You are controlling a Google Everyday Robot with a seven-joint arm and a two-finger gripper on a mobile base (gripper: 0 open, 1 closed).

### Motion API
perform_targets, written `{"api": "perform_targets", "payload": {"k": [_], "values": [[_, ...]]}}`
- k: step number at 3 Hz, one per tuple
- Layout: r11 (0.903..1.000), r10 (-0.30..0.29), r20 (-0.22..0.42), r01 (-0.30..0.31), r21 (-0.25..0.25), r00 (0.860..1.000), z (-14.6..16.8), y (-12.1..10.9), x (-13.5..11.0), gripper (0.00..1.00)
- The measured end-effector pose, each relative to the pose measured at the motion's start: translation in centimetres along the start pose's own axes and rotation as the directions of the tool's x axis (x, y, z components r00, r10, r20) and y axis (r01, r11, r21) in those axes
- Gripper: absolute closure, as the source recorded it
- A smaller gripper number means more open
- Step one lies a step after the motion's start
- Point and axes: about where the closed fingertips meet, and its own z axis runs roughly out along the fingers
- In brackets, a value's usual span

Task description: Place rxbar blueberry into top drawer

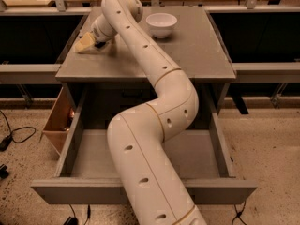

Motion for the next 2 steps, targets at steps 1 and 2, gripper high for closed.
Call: {"api": "perform_targets", "payload": {"k": [1,2], "values": [[1.0000,0.005,-0.001,-0.005,-0.001,1.000,0.09,0.05,0.04,0.19],[1.0000,0.005,-0.001,-0.005,-0.001,1.000,0.10,0.06,0.05,0.42]]}}
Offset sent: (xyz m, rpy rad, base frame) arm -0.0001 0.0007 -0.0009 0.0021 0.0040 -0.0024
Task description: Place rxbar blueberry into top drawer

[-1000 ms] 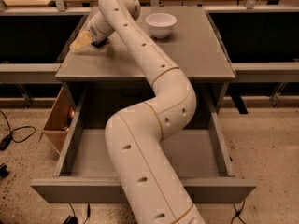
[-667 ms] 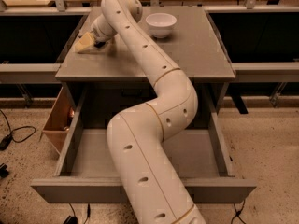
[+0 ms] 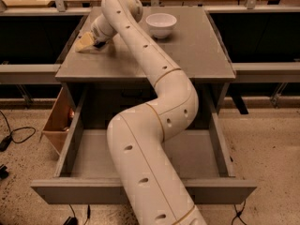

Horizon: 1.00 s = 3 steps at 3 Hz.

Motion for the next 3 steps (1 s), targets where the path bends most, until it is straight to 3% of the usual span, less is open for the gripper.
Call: {"api": "perform_targets", "payload": {"k": [2,3], "values": [[1.0000,0.000,0.000,0.000,0.000,1.000,0.01,0.00,0.00,0.89],[1.0000,0.000,0.000,0.000,0.000,1.000,0.01,0.00,0.00,1.00]]}}
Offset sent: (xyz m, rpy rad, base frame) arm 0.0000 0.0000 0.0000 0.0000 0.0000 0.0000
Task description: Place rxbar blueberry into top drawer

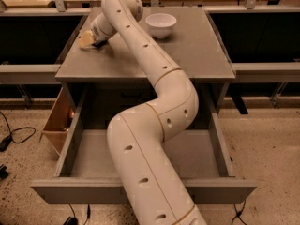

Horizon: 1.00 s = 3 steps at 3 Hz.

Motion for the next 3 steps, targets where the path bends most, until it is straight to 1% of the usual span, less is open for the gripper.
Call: {"api": "perform_targets", "payload": {"k": [2,3], "values": [[1.0000,0.000,0.000,0.000,0.000,1.000,-0.9,0.2,-0.7,1.00],[1.0000,-0.004,0.012,0.004,-0.003,1.000,-2.3,0.4,-1.6,1.00]]}}
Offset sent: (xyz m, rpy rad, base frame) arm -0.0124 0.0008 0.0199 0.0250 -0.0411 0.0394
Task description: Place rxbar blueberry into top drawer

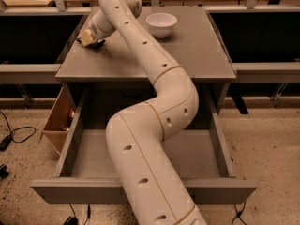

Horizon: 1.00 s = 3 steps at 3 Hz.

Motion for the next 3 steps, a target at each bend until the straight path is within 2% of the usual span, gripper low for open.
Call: {"api": "perform_targets", "payload": {"k": [1,2,3], "values": [[0.9974,-0.072,0.047,0.072,-0.006,0.996,-3.6,0.0,-2.4,1.00],[0.9937,-0.112,0.042,0.112,0.004,0.993,-7.4,-0.2,-3.4,1.00],[0.9891,-0.137,-0.035,0.139,0.049,0.990,-11.9,0.1,-3.4,1.00]]}}
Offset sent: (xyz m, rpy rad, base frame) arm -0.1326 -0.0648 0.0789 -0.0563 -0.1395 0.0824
